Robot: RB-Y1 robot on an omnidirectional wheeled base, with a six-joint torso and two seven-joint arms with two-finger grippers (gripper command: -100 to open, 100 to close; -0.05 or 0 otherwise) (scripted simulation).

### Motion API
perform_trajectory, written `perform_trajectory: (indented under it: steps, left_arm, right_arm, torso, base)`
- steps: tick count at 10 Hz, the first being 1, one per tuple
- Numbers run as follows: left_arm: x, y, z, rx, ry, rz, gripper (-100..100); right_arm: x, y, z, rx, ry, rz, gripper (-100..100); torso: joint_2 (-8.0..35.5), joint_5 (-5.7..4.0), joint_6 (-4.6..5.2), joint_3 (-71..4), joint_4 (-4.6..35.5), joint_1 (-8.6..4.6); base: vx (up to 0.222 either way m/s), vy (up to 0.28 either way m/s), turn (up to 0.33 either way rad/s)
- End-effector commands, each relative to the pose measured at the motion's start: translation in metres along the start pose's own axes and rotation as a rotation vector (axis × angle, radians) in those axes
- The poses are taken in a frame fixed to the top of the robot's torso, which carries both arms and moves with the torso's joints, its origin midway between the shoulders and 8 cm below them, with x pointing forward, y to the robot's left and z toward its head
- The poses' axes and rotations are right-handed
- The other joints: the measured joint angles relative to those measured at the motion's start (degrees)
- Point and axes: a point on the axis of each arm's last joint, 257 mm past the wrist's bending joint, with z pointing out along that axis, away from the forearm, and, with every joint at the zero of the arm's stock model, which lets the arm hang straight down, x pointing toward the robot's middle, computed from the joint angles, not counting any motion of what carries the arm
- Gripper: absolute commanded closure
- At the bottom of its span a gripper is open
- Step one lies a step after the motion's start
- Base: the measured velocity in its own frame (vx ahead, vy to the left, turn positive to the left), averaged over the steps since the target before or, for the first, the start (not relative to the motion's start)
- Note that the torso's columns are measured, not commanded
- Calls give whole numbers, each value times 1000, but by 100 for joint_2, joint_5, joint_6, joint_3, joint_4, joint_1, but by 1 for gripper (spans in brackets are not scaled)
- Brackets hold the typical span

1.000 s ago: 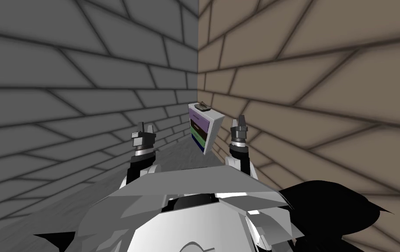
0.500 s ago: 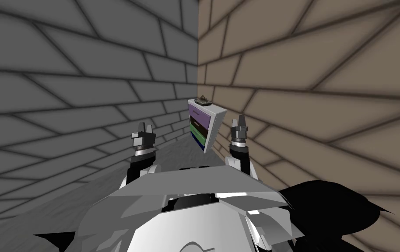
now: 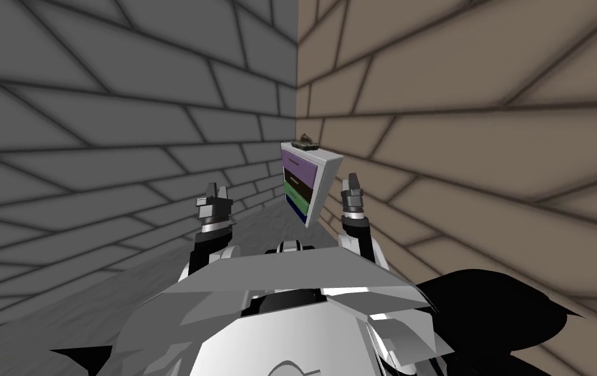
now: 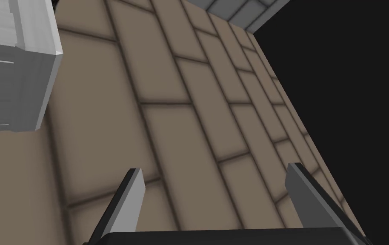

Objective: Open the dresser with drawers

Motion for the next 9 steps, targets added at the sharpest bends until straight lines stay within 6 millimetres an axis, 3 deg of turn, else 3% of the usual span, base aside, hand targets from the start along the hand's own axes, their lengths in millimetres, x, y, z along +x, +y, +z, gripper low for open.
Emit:
perform_trajectory:
  steps: [1, 3, 5, 8, 9]
  left_arm:
    - [0, 0, 0, 0, 0, 0, 0]
    - [0, 0, 0, 0, 0, 0, 0]
    - [0, 0, 0, 0, 0, 0, 0]
    - [0, 0, 0, 0, 0, 0, 0]
    - [0, 0, 0, 0, 0, 0, 0]
  right_arm:
    - [30, -24, -4, 49, 111, -72, -100]
    - [42, -34, -7, 74, 153, -106, -100]
    - [64, -59, -17, 130, 236, -171, -100]
    - [77, -72, -23, 158, 286, -226, -100]
    - [88, -86, -30, 189, 329, -267, -100]
  torso:
    - [3, -1, -1, -5, 5, -4]
    - [7, 1, -1, -5, 7, 5]
    - [23, -1, 0, 6, 12, -4]
    - [12, -1, 0, -1, 9, -2]
    - [14, -1, 0, -1, 9, -1]
  base:
    - [65, 22, 43]
    - [62, 29, 31]
    - [47, 21, 49]
    - [46, 20, 28]
    - [55, 21, 42]
